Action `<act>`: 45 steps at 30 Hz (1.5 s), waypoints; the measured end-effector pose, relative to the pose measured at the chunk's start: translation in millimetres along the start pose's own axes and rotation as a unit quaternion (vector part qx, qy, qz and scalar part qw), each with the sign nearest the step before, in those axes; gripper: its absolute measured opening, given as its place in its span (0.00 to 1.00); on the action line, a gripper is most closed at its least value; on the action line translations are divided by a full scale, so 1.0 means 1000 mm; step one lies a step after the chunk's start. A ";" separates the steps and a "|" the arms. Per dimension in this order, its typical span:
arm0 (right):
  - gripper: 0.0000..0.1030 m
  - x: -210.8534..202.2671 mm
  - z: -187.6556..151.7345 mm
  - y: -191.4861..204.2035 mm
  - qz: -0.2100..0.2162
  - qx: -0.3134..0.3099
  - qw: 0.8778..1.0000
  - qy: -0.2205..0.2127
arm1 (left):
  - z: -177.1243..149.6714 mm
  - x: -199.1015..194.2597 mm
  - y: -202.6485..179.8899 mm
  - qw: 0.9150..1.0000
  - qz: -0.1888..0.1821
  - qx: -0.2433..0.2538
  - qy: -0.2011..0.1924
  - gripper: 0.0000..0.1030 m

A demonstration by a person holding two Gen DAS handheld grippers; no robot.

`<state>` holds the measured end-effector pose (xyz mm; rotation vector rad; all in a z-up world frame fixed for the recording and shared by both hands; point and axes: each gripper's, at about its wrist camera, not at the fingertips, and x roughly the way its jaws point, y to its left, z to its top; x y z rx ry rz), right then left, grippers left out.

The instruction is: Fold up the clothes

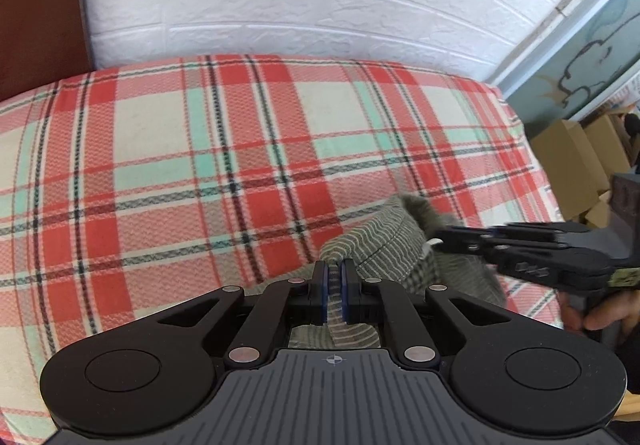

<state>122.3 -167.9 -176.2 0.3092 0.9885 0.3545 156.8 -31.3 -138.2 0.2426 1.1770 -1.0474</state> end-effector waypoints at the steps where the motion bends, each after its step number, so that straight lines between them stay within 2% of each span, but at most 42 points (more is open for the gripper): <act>1: 0.03 -0.005 0.000 -0.004 0.003 0.013 1.000 -0.007 | 0.000 0.001 0.003 1.000 0.004 -0.003 0.000 0.02; 6: 0.02 -0.038 -0.011 -0.029 0.014 0.067 0.997 -0.040 | 0.000 0.007 0.016 1.000 0.014 -0.025 0.000 0.02; 14: 0.02 -0.041 -0.038 -0.044 -0.002 0.100 0.995 -0.026 | -0.001 0.022 0.011 1.000 0.011 -0.017 0.012 0.03; 15: 0.02 -0.042 -0.039 -0.043 0.001 0.100 0.995 -0.027 | -0.001 0.023 0.009 1.000 0.012 -0.014 0.014 0.12; 16: 0.02 -0.043 -0.038 -0.041 0.002 0.094 0.995 -0.031 | 0.000 0.020 0.010 1.000 0.009 -0.015 0.013 0.27; 18: 0.02 -0.046 -0.034 -0.036 0.005 0.083 0.996 -0.038 | 0.002 0.011 0.010 1.000 0.007 -0.015 0.010 0.30; 22: 0.03 -0.053 -0.028 -0.027 0.011 0.060 0.997 -0.053 | 0.018 -0.017 0.000 0.999 0.008 0.029 -0.009 0.30; 24: 0.03 -0.053 -0.024 -0.023 0.014 0.049 0.997 -0.057 | 0.028 -0.025 -0.019 0.997 0.007 0.080 -0.010 0.33; 25: 0.03 -0.053 -0.023 -0.021 0.014 0.044 0.997 -0.059 | 0.032 -0.023 -0.032 0.994 0.003 0.111 -0.006 0.38; 27: 0.03 -0.053 -0.021 -0.018 0.014 0.033 0.997 -0.061 | 0.039 -0.020 -0.058 0.985 -0.003 0.172 0.003 0.46; 32: 0.03 -0.053 -0.020 -0.016 0.011 0.018 0.998 -0.060 | 0.046 0.020 -0.135 0.957 -0.030 0.284 0.037 0.47; 36: 0.03 -0.054 -0.021 -0.015 0.007 0.005 0.998 -0.056 | 0.046 0.046 -0.173 0.927 -0.029 0.368 0.057 0.49; 42: 0.03 -0.053 -0.020 -0.012 0.013 -0.020 0.998 -0.057 | 0.047 0.060 -0.208 0.880 -0.035 0.468 0.077 0.53; 44: 0.03 -0.053 -0.019 -0.013 0.016 -0.019 0.998 -0.059 | 0.046 0.066 -0.215 0.868 -0.037 0.488 0.085 0.51; 45: 0.03 -0.054 -0.019 -0.014 0.014 -0.018 0.998 -0.061 | 0.045 0.069 -0.217 0.863 -0.041 0.495 0.091 0.33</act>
